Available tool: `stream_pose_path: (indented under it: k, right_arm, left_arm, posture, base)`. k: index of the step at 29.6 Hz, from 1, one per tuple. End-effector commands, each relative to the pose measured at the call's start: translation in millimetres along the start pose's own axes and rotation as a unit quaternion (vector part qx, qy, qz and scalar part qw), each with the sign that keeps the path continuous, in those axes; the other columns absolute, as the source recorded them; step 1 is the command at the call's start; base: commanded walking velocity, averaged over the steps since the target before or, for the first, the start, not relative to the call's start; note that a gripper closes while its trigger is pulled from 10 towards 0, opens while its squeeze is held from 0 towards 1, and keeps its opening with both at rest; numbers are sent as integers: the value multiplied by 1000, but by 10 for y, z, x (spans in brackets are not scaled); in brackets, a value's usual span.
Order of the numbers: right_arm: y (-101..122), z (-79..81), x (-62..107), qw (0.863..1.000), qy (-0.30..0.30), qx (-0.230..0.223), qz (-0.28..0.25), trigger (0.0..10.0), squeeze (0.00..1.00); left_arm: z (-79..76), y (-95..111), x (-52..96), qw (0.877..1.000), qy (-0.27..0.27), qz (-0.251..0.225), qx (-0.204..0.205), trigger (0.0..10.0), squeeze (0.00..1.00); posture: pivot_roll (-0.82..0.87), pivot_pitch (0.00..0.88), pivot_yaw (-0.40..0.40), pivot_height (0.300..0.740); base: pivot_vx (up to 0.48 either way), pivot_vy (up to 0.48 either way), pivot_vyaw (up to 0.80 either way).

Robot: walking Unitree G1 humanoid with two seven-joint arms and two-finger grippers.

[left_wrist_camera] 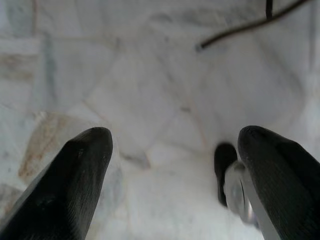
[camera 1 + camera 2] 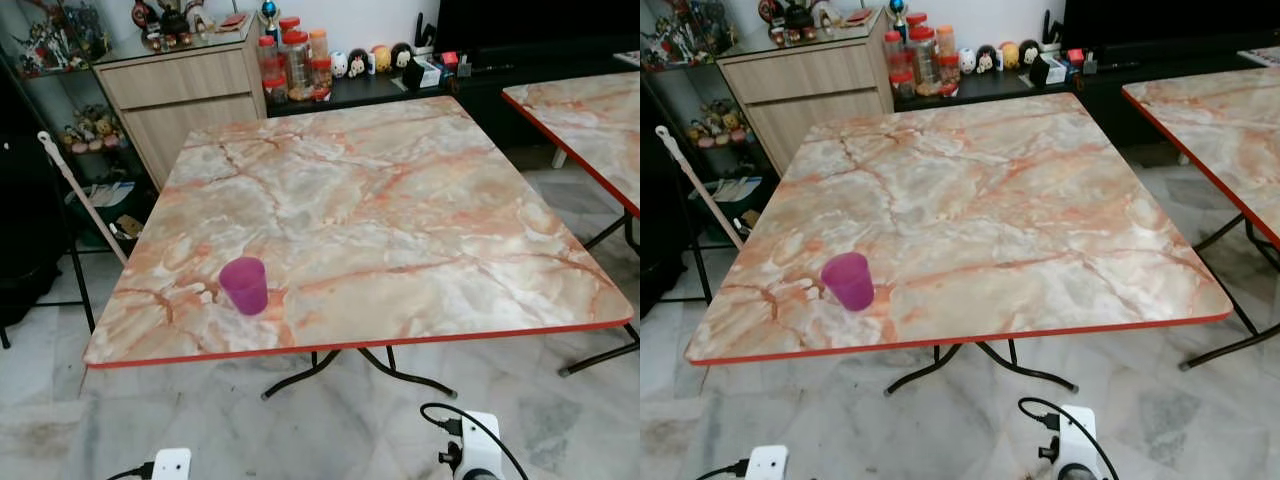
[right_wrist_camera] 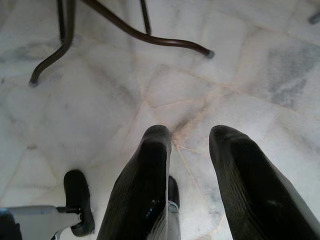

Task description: Setting the table

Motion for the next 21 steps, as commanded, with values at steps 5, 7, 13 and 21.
stream_pose_path:
  k: [5, 7, 13, 21]
  right_arm:
    - [-37, 4, 6, 1000, 7, 9, 6, 10000, 0]
    - [-40, 4, 6, 1000, 8, 12, 7, 10000, 0]
    - [-5, 29, -1, 1000, 12, 13, 3, 10000, 0]
    - [-2, 40, -2, 1000, 14, 14, 3, 10000, 0]
  left_arm:
    - [310, 323, 30, 993, 63, -95, 31, 10000, 0]
    - [358, 392, 41, 990, 71, -114, 35, 10000, 0]
    - [648, 989, 120, 962, 127, -238, 52, 10000, 0]
    - [616, 1282, 214, 943, 129, -301, 62, 10000, 0]
  posture:
    - [50, 31, 77, 740]
    - [53, 32, 76, 740]
    - [57, 31, 78, 740]
    - [69, 32, 74, 740]
  base:
    - [0, 0, 0]
    - [0, 0, 0]
    - [0, 0, 0]
    - [0, 0, 0]
Point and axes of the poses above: a point about 5 cm out from each wrist's last joint towards the gripper, its own x axis pointing back from the gripper into the wrist, its own y axis along the axis of the wrist's last joint, z = x × y, the point moved 4 cm from there along -x, pointing out of the wrist towards the gripper, and after that the axes turned 2 degrees about x, right-handed, at the moved point
